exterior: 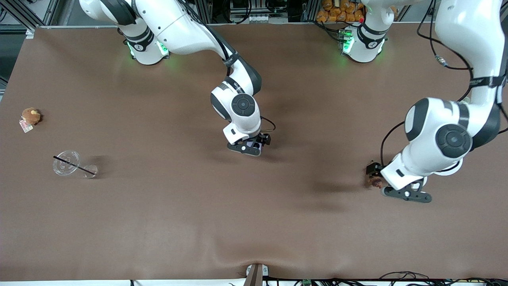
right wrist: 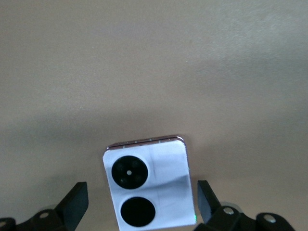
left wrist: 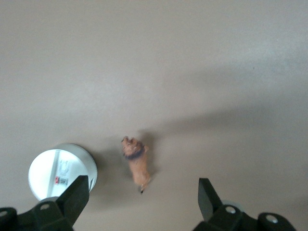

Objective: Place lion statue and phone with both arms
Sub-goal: 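Set the lion beside the lamp while the right gripper grasps the phone, then lift the phone with the right gripper while the left gripper returns to rest, then carry the phone to the glass cup and set it down with the right gripper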

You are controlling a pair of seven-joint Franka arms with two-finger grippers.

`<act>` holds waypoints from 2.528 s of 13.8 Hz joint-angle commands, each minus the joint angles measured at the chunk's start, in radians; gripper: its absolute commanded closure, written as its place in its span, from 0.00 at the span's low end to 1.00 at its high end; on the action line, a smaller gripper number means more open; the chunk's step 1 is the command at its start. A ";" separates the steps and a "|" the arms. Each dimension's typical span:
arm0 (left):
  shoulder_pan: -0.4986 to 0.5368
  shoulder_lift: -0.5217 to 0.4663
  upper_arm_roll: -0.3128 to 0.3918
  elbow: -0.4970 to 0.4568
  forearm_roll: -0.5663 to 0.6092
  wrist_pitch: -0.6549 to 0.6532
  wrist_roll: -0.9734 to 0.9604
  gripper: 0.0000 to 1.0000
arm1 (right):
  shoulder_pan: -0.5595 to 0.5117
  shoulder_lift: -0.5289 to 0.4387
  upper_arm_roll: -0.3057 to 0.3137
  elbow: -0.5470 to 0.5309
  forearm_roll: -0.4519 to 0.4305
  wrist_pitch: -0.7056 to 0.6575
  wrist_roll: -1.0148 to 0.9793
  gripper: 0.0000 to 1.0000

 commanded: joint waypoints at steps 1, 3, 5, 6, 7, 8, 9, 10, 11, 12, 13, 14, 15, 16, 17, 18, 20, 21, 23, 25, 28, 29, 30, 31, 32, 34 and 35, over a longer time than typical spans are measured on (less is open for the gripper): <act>0.005 -0.074 -0.003 -0.004 0.004 -0.065 -0.003 0.00 | 0.017 0.027 -0.015 0.022 -0.011 0.022 0.028 0.00; 0.008 -0.111 -0.003 -0.004 -0.014 -0.095 -0.001 0.00 | 0.019 0.033 -0.015 0.022 -0.042 0.020 0.028 0.00; 0.009 -0.150 0.000 -0.004 -0.074 -0.133 -0.003 0.00 | 0.019 0.045 -0.016 0.022 -0.049 0.020 0.026 0.00; 0.009 -0.173 0.002 -0.003 -0.089 -0.159 -0.003 0.00 | 0.019 0.051 -0.016 0.022 -0.054 0.022 0.028 0.00; 0.011 -0.197 0.003 0.003 -0.100 -0.191 -0.003 0.00 | 0.019 0.053 -0.016 0.022 -0.056 0.023 0.028 0.00; 0.011 -0.211 0.005 0.025 -0.115 -0.238 -0.001 0.00 | 0.019 0.053 -0.016 0.022 -0.054 0.022 0.028 0.00; 0.019 -0.217 0.005 0.060 -0.143 -0.301 -0.003 0.00 | 0.019 0.053 -0.016 0.022 -0.054 0.023 0.030 0.00; 0.046 -0.217 0.003 0.098 -0.175 -0.352 0.002 0.00 | 0.019 0.054 -0.016 0.022 -0.054 0.023 0.030 0.00; 0.040 -0.229 0.008 0.111 -0.185 -0.371 -0.001 0.00 | 0.019 0.054 -0.016 0.022 -0.056 0.025 0.030 0.00; 0.034 -0.246 0.014 0.111 -0.186 -0.397 0.003 0.00 | 0.019 0.054 -0.016 0.022 -0.054 0.028 0.030 0.00; -0.002 -0.268 0.043 0.114 -0.179 -0.430 0.003 0.00 | 0.019 0.056 -0.016 0.022 -0.056 0.028 0.028 0.00; -0.057 -0.280 0.110 0.115 -0.180 -0.449 0.005 0.00 | 0.019 0.056 -0.016 0.022 -0.069 0.028 0.030 0.12; -0.104 -0.298 0.176 0.117 -0.185 -0.461 0.005 0.00 | 0.019 0.056 -0.016 0.022 -0.075 0.030 0.031 0.58; -0.119 -0.309 0.201 0.117 -0.186 -0.473 0.008 0.00 | 0.020 0.056 -0.016 0.022 -0.079 0.030 0.040 0.79; -0.119 -0.318 0.204 0.117 -0.188 -0.484 0.009 0.00 | 0.020 0.053 -0.016 0.022 -0.080 0.030 0.046 0.88; -0.116 -0.334 0.206 0.117 -0.189 -0.510 0.012 0.00 | 0.019 0.050 -0.016 0.022 -0.080 0.028 0.054 0.88; -0.109 -0.378 0.206 0.111 -0.191 -0.565 0.015 0.00 | 0.008 0.034 -0.018 0.021 -0.080 0.023 0.063 0.88; -0.101 -0.409 0.207 0.102 -0.192 -0.569 0.015 0.00 | 0.002 0.015 -0.028 0.021 -0.080 0.016 0.063 0.88; -0.081 -0.498 0.207 0.012 -0.192 -0.569 0.022 0.00 | -0.004 -0.059 -0.080 0.010 -0.077 -0.007 0.048 0.88; -0.069 -0.571 0.207 -0.073 -0.192 -0.549 0.022 0.00 | -0.061 -0.133 -0.098 0.012 -0.077 -0.070 0.025 0.88; -0.061 -0.544 0.218 -0.043 -0.191 -0.546 0.022 0.00 | -0.182 -0.216 -0.098 0.009 -0.076 -0.182 -0.128 0.88; -0.061 -0.524 0.229 -0.008 -0.192 -0.546 0.022 0.00 | -0.228 -0.234 -0.098 0.010 -0.076 -0.220 -0.192 0.88; -0.061 -0.498 0.230 0.032 -0.191 -0.546 0.023 0.00 | -0.275 -0.246 -0.098 0.009 -0.074 -0.248 -0.254 0.88; -0.060 -0.490 0.232 0.049 -0.191 -0.546 0.023 0.00 | -0.329 -0.256 -0.098 0.009 -0.072 -0.262 -0.321 0.88; -0.049 -0.489 0.232 0.048 -0.191 -0.546 0.023 0.00 | -0.378 -0.256 -0.098 0.010 -0.072 -0.262 -0.373 0.88; -0.041 -0.480 0.232 0.046 -0.191 -0.547 0.022 0.00 | -0.473 -0.250 -0.098 0.010 -0.069 -0.251 -0.487 0.87; -0.043 -0.477 0.232 0.045 -0.191 -0.546 0.022 0.00 | -0.522 -0.245 -0.098 0.010 -0.069 -0.251 -0.557 0.87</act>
